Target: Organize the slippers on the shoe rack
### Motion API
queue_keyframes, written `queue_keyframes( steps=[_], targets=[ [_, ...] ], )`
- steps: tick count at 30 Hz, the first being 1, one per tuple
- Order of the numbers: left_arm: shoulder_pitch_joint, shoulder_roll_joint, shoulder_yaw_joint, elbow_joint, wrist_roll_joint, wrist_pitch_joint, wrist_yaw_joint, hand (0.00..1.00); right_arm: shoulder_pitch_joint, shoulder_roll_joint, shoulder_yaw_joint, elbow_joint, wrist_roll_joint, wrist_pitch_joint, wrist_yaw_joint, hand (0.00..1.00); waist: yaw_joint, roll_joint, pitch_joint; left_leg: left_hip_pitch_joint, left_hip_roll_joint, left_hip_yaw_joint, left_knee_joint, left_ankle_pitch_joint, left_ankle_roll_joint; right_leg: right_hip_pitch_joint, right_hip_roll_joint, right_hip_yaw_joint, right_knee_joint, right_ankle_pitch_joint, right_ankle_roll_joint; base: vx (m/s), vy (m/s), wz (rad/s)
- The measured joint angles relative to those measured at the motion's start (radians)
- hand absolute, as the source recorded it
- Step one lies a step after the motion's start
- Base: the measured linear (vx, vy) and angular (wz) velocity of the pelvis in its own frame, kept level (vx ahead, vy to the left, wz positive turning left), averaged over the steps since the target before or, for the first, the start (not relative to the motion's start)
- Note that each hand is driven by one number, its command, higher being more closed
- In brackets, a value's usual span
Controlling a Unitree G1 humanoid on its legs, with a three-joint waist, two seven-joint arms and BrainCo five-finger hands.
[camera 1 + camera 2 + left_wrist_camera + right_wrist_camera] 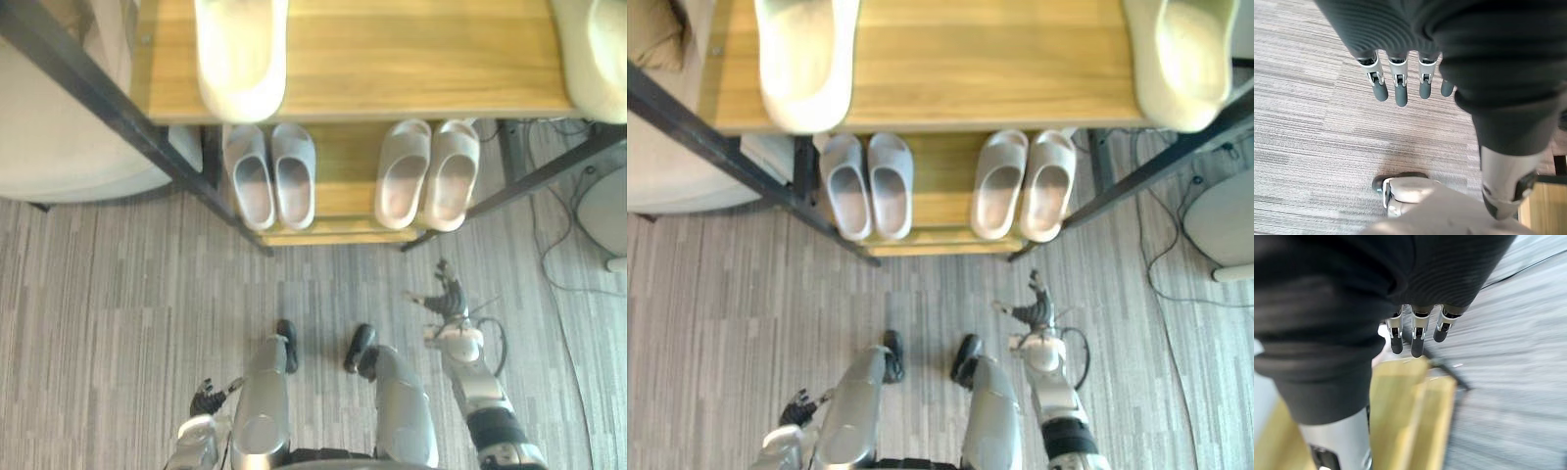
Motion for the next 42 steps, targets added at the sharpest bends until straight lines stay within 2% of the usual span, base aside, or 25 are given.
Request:
queue_keyframes(
  steps=[2,5,9,11,17,28,31,34,35,36,39,42],
  targets=[
    [0.020,-0.004,-0.001,0.007,0.020,0.004,-0.006,0.00,0.021,0.008,0.000,0.134,-0.003,0.009,0.010,0.00,-0.002,0.005,-0.041,0.069,-0.009,0.012,-0.080,0.024,-0.001,0.068,0.018,-0.002,-0.097,0.034,0.011,0.15,0.042,-0.04],
    [0.044,-0.009,-0.003,0.008,0.058,0.004,-0.023,0.00,0.061,0.014,-0.001,0.246,-0.041,0.016,0.031,0.00,-0.002,0.023,-0.103,0.137,-0.018,0.022,-0.163,0.043,-0.003,0.150,0.040,-0.008,-0.216,0.078,0.024,0.17,0.050,-0.05],
    [0.047,-0.024,-0.003,0.008,0.096,0.003,-0.029,0.00,0.095,0.031,-0.048,0.368,-0.041,0.025,0.042,0.00,-0.003,0.046,-0.161,0.231,-0.044,0.025,-0.283,0.082,-0.005,0.255,0.057,-0.019,-0.358,0.136,0.041,0.12,0.022,0.02],
    [0.047,-0.026,-0.003,0.008,0.113,0.003,-0.035,0.00,0.098,0.047,-0.072,0.416,-0.039,0.027,0.049,0.00,-0.003,0.047,-0.174,0.275,-0.054,0.025,-0.332,0.098,-0.007,0.300,0.064,-0.020,-0.409,0.154,0.045,0.08,0.008,0.02],
    [0.050,-0.036,-0.002,0.027,0.146,0.004,-0.034,0.00,0.117,0.076,-0.120,0.471,-0.028,0.032,0.066,0.00,-0.003,0.044,-0.224,0.357,-0.072,0.015,-0.442,0.142,-0.010,0.360,0.068,-0.042,-0.458,0.161,0.051,0.04,0.006,0.06],
    [0.060,-0.039,-0.015,0.028,0.154,0.004,-0.032,0.00,0.110,0.131,-0.155,0.532,0.002,0.034,0.069,0.00,0.004,0.032,-0.255,0.446,-0.093,-0.010,-0.545,0.188,-0.005,0.434,0.074,-0.055,-0.504,0.174,0.058,-0.01,0.010,0.07],
    [0.061,-0.015,-0.098,-0.027,0.154,0.003,-0.033,0.00,0.112,0.132,-0.151,0.533,0.001,0.034,0.070,0.00,0.005,0.031,-0.258,0.465,-0.100,-0.017,-0.560,0.193,-0.001,0.452,0.071,-0.061,-0.513,0.176,0.060,-0.03,0.023,0.08],
    [0.062,-0.007,-0.239,-0.192,0.149,-0.009,-0.040,0.00,0.111,0.131,-0.144,0.533,0.000,0.034,0.072,0.00,0.006,0.030,-0.258,0.460,-0.111,-0.038,-0.571,0.205,0.009,0.453,0.063,-0.079,-0.514,0.179,0.065,-0.03,0.033,0.17],
    [0.062,-0.009,-0.251,-0.208,0.148,-0.012,-0.043,0.00,0.111,0.131,-0.143,0.533,0.000,0.034,0.073,0.00,0.007,0.030,-0.258,0.460,-0.112,-0.039,-0.573,0.206,0.010,0.453,0.062,-0.080,-0.514,0.179,0.066,-0.03,0.039,0.12],
    [0.063,-0.027,-0.318,-0.285,0.137,-0.022,-0.058,0.00,0.107,0.133,-0.140,0.533,0.000,0.032,0.075,0.00,0.007,0.028,-0.259,0.459,-0.117,-0.043,-0.577,0.208,0.012,0.452,0.059,-0.082,-0.514,0.180,0.067,-0.02,0.038,0.06],
    [0.067,-0.036,-0.420,-0.418,0.116,-0.029,-0.093,0.00,0.096,0.135,-0.122,0.533,-0.001,0.032,0.079,0.00,0.007,0.022,-0.263,0.457,-0.120,-0.048,-0.577,0.209,0.013,0.452,0.056,-0.085,-0.515,0.180,0.068,-0.01,0.028,0.05],
    [0.064,-0.035,-0.479,-0.500,0.080,-0.038,-0.130,0.00,0.090,0.138,-0.114,0.533,-0.008,0.032,0.081,0.00,0.006,0.021,-0.265,0.457,-0.122,-0.053,-0.577,0.209,0.013,0.453,0.056,-0.089,-0.515,0.180,0.068,0.00,0.002,0.03]
  ],
)
